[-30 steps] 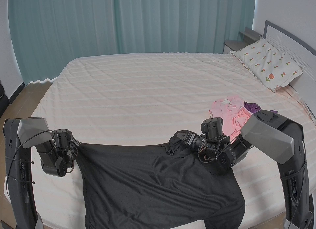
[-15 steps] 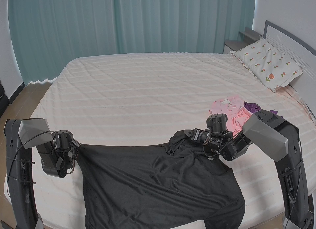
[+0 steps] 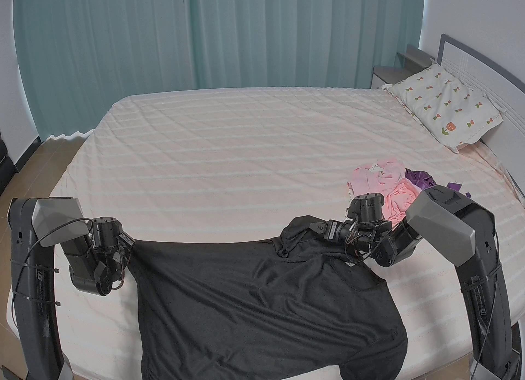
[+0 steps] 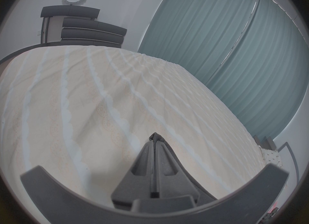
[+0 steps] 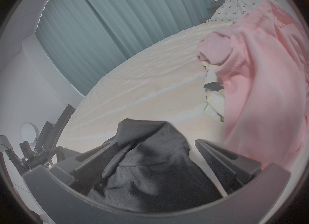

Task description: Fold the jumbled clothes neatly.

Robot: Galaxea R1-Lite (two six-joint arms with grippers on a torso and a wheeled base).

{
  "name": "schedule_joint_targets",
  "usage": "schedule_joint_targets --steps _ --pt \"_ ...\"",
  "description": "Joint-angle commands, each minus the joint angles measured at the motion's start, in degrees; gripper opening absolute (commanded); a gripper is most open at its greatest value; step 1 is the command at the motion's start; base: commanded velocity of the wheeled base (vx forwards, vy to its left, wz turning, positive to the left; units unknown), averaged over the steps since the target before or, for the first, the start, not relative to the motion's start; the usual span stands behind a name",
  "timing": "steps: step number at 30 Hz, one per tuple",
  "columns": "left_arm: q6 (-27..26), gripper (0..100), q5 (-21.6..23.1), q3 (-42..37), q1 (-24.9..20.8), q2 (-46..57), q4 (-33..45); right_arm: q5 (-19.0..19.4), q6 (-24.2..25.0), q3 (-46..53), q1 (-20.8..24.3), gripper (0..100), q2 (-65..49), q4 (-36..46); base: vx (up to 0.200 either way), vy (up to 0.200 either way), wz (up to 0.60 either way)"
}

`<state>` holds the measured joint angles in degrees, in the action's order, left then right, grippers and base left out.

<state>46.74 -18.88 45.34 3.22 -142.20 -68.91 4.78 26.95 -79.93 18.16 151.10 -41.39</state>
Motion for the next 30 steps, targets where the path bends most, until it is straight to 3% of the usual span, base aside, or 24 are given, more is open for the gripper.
schedule_joint_targets --steps 1,7,8,14,17,20,21,30 --pt "0.02 0 -0.01 -0.16 0.03 0.00 0.01 0.23 -0.06 -1.37 -0.41 100 0.77 0.08 0.000 0.000 0.00" --pt "0.02 0 -0.10 -0.34 0.03 0.00 -0.08 1.37 0.03 -1.98 -0.59 100 0.77 2.63 0.000 0.000 0.00" --pt "0.02 0 -0.10 -0.34 0.03 0.00 -0.08 1.37 0.03 -2.07 -0.59 0 0.77 2.80 0.000 0.000 0.00" --pt "0.02 0 -0.01 -0.78 0.03 0.00 0.01 1.46 0.91 -2.77 -0.85 0 0.77 4.12 0.000 0.000 0.00" --pt "0.02 0 -0.01 -1.04 0.03 0.08 -0.08 1.37 3.81 -2.07 -1.55 0 0.07 3.59 0.000 0.000 0.00" --pt "0.02 0 -0.01 -1.13 -0.05 0.44 -0.08 1.11 8.99 -1.63 -2.26 0 -2.22 1.66 0.000 0.000 0.00" --pt "-2.44 0 -0.01 -0.60 -0.58 0.61 0.01 1.46 16.20 1.10 -3.05 0 -6.79 -4.05 0.000 0.000 0.00" --pt "-10.09 0 -0.63 2.39 -1.64 8.08 2.12 1.29 18.05 2.41 -6.04 0 -11.27 -9.06 0.000 0.000 0.00"
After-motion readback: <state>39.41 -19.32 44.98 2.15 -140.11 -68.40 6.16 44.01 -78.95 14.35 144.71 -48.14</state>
